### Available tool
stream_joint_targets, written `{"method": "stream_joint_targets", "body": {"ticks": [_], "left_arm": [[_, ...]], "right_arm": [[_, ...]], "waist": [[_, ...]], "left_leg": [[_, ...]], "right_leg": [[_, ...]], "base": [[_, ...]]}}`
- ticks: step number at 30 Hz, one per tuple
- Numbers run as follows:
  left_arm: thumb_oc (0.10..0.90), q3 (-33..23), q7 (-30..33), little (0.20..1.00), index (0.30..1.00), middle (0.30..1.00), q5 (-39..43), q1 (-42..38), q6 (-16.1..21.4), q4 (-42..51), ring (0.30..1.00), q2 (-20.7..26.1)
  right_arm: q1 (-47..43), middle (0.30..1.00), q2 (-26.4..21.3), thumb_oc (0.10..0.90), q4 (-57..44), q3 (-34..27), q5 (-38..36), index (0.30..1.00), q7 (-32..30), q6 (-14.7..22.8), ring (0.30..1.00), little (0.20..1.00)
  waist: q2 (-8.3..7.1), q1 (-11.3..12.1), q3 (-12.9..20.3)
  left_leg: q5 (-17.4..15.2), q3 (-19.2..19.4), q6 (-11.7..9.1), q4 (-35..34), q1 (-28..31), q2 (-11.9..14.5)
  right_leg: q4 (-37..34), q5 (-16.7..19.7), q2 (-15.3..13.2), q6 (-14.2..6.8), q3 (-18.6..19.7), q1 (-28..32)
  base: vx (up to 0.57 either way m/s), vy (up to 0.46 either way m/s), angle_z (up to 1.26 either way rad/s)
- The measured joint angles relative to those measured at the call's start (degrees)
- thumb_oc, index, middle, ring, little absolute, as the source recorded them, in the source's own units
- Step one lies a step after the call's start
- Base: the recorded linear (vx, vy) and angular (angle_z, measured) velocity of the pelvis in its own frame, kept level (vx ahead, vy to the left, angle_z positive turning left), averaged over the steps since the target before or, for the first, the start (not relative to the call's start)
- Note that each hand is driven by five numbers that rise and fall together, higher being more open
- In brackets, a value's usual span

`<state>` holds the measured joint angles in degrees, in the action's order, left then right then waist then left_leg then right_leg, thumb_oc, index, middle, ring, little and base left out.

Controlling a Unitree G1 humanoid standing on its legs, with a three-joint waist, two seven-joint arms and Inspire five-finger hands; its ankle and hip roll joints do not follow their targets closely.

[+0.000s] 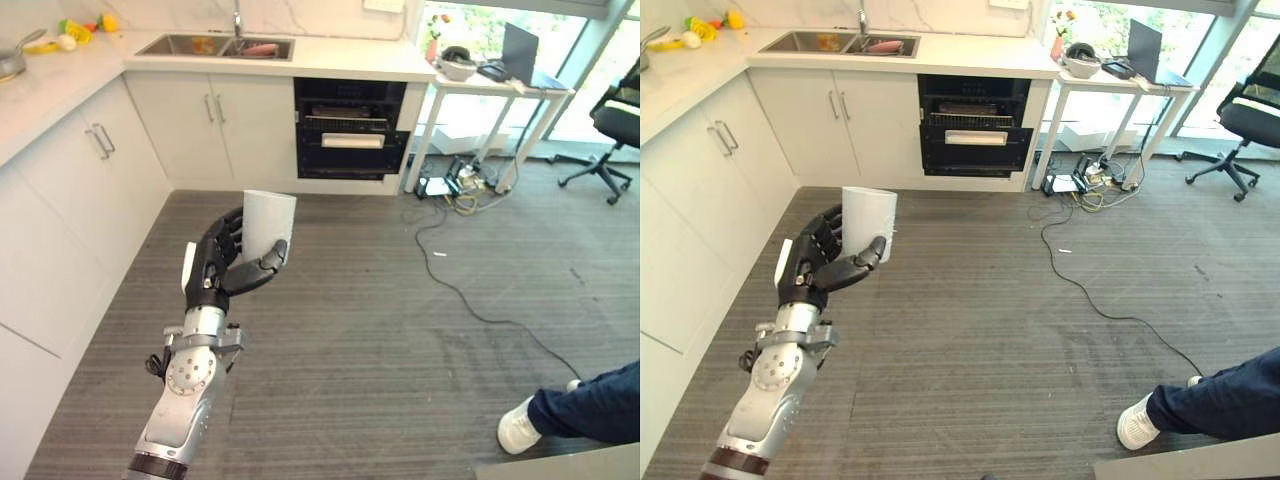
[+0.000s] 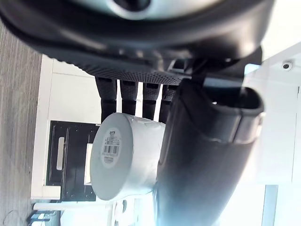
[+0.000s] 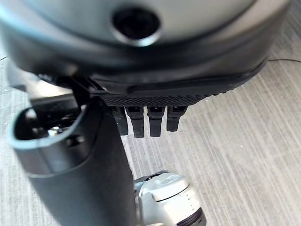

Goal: Place the dishes in the dishwasher.

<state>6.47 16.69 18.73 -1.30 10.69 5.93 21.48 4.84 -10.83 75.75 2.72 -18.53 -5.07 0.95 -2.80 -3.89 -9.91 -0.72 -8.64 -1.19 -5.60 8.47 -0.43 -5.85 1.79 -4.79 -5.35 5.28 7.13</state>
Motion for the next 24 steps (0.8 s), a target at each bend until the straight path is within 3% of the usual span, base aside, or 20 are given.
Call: {"method": "stream_joint_targets", "body": {"ticks": [8,11,16,17,18,19,20,21,22,23,24], "left_arm": [[0.4,-0.9,1.74,0.3,0.3,0.3,-0.56,2.43,-0.05,-1.31,0.3,-1.68],[0.4,-0.97,1.63,0.3,0.3,0.3,-0.57,2.99,-0.04,-1.32,0.3,-1.74],[0.4,-3.62,2.42,0.3,0.3,0.3,-0.45,6.08,-0.04,-1.38,0.3,-1.95],[0.4,-3.99,2.38,0.3,0.3,0.3,-0.45,6.29,-0.03,-1.38,0.3,-2.02],[0.4,-3.65,1.37,0.3,0.3,0.3,-0.46,4.56,-0.01,-1.25,0.3,-2.9],[0.4,-3.65,1.37,0.3,0.3,0.3,-0.46,4.56,-0.01,-1.25,0.3,-2.9],[0.4,-3.51,1.26,0.3,0.3,0.3,-0.43,3.88,0.03,-0.7,0.3,-3.28],[0.4,-5.25,1.51,0.3,0.3,0.3,-0.32,4.65,0.01,-1.2,0.3,-2.85],[0.4,-6.26,1.76,0.3,0.3,0.3,-0.21,5.12,-0.07,-2.41,0.3,-2.78],[0.4,-6.26,1.76,0.3,0.3,0.3,-0.21,5.12,-0.07,-2.41,0.3,-2.78],[0.4,-6.2,0.95,0.3,0.3,0.3,-0.28,5.09,-0.25,-3.99,0.3,-1.96]], "right_arm": [[-2.05,0.9,-0.66,0.8,-5.58,1.69,-0.81,0.9,0.06,1.92,0.9,0.9],[-2.89,0.9,-0.71,0.8,-6.0,3.15,-0.66,0.9,0.65,2.37,0.9,0.9],[-3.87,0.9,-1.63,0.8,-5.98,3.82,-0.09,0.9,0.89,2.34,0.9,0.9],[-3.91,0.9,-2.18,0.8,-6.52,4.2,0.59,0.9,0.88,2.42,0.9,0.9],[-3.35,0.9,-3.33,0.8,-7.49,4.16,1.01,0.9,0.97,3.03,0.9,0.9],[-3.35,0.9,-3.33,0.8,-7.49,4.16,1.01,0.9,0.97,3.03,0.9,0.9],[-3.86,0.9,-4.15,0.8,-7.54,3.42,1.08,0.9,1.11,2.81,0.9,0.9],[-5.48,0.9,-4.75,0.8,-7.54,1.8,1.13,0.9,1.07,2.98,0.9,0.9],[-5.99,0.9,-4.68,0.8,-7.41,1.2,1.15,0.9,0.95,3.02,0.9,0.9],[-5.99,0.9,-4.68,0.8,-7.41,1.2,1.15,0.9,0.95,3.02,0.9,0.9],[-6.13,0.9,-3.93,0.8,-6.17,-0.77,1.11,0.9,0.44,2.82,0.9,0.9]], "waist": [[0.24,1.29,-0.15],[0.38,2.5,-0.22],[2.39,6.86,-1.78],[2.81,7.32,-2.66],[3.47,6.16,-5.14],[3.47,6.16,-5.14],[4.15,6.48,-7.69],[3.77,8.96,-10.26],[3.51,9.78,-10.79],[3.51,9.78,-10.79],[2.33,9.2,-11.03]], "left_leg": [[0.42,-2.06,-0.85,0.28,0.26,0.71],[1.04,-4.45,-1.18,0.29,-0.81,0.7],[2.32,-9.46,-2.08,1.54,-3.6,0.5],[2.29,-10.7,-2.24,4.02,-6.09,-0.26],[3.61,-12.04,-4.45,10.27,-12.53,-3.47],[3.61,-12.04,-4.45,10.27,-12.53,-3.47],[4.64,-9.5,-5.81,14.58,-16.27,-4.13],[6.8,3.04,-8.66,23.44,-25.11,-3.84],[5.58,6.97,-7.56,23.15,-25.79,-3.12],[5.58,6.97,-7.56,23.15,-25.79,-3.12],[4.41,15.13,-6.31,15.28,-24.67,-0.66]], "right_leg": [[-0.01,-0.13,0.72,0.63,-1.36,1.21],[-0.01,-0.48,0.73,1.03,-3.62,1.27],[0.05,-1.24,1.06,1.81,-8.14,1.71],[0.09,-1.98,1.13,1.59,-8.89,1.55],[0.26,-3.23,2.45,4.21,-6.91,1.05],[0.26,-3.23,2.45,4.21,-6.91,1.05],[1.73,-3.56,2.25,5.67,-8.66,0.01],[3.39,-4.04,1.99,7.38,-10.28,-2.47],[2.82,-3.8,1.7,7.92,-11.32,-1.47],[2.82,-3.8,1.7,7.92,-11.32,-1.47],[-0.28,-4.23,1.95,7.82,-16.41,2.2]], "base": [[0.01,-0.014,0.13],[0.0,-0.048,0.49],[-0.08,-0.074,0.56],[-0.1,-0.107,1.95],[-0.08,-0.054,1.76],[-0.01,-0.075,2.15],[0.21,-0.085,1.17],[0.22,-0.084,1.32],[0.19,-0.053,0.6],[0.28,-0.025,0.83],[0.48,-0.03,1.03]]}}
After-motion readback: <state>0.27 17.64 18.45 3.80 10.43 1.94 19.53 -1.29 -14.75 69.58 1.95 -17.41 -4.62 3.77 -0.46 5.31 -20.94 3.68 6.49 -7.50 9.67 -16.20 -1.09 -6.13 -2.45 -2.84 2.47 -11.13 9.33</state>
